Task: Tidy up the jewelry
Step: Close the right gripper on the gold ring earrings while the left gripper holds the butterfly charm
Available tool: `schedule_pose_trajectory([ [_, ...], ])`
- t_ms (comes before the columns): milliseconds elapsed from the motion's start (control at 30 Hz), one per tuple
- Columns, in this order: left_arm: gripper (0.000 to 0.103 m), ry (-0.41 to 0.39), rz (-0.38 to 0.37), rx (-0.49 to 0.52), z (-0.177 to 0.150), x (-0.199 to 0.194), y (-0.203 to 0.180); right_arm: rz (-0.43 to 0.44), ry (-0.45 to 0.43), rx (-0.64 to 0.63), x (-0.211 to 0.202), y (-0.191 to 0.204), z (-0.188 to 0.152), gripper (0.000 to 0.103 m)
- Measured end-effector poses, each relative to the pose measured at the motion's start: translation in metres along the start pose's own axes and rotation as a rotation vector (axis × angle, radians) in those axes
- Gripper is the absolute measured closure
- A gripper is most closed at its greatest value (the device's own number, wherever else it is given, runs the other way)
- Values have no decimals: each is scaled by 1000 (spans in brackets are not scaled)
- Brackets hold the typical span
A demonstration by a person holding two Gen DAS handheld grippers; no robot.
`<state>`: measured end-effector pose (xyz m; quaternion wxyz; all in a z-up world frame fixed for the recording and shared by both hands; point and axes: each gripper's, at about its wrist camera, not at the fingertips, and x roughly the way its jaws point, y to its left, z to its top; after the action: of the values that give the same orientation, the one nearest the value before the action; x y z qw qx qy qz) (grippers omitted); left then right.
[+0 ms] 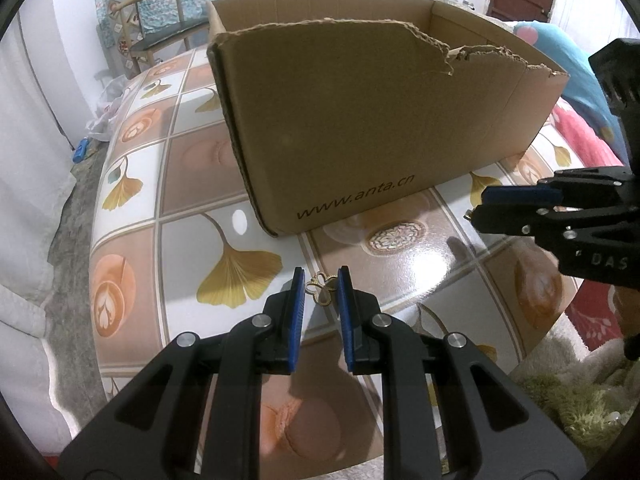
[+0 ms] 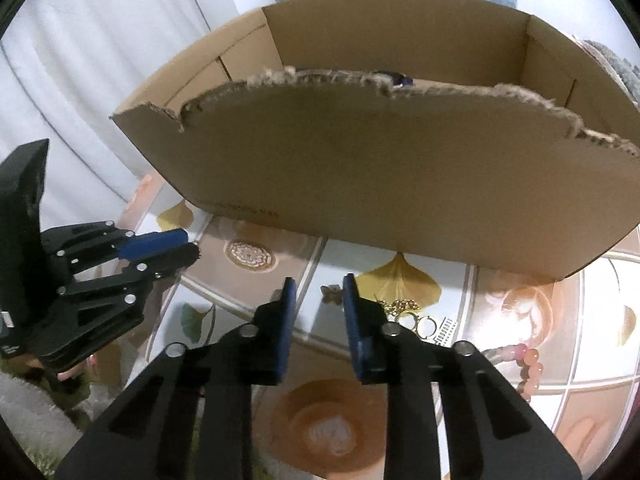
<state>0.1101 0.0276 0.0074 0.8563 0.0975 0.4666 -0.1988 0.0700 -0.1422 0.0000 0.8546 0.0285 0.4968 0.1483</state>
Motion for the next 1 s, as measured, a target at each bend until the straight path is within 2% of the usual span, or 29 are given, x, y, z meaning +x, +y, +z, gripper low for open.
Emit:
schedule_pose_trajectory([
  [500,87,-2,-3,-1,0,0,-1,-90,10,-32,19,19,1,83],
  [600,87,-1,-3,0,0,0,-1,-126,7,-62,20,28,-1,88],
  [767,87,-1,-3,-1,0,0,0,-122,5,-56,25,38,-2,93],
  [1000,87,-2,-2,-1,0,0,0,-106,-5,-44,24,37,-7,93],
])
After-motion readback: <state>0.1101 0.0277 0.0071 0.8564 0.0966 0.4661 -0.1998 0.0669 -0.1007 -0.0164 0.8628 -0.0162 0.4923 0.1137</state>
